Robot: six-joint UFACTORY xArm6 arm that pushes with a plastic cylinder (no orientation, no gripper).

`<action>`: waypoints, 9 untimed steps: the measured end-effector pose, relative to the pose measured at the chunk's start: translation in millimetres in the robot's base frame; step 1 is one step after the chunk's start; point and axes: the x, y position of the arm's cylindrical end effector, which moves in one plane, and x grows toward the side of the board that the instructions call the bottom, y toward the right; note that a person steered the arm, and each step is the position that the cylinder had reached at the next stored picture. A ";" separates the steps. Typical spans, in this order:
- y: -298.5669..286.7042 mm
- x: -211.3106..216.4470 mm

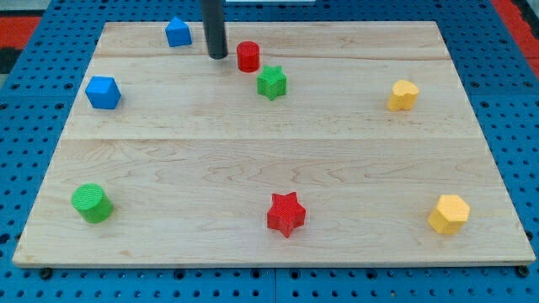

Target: Push the red circle to the right of green star

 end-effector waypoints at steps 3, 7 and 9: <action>73.5 22.7; 105.2 5.8; 89.2 21.8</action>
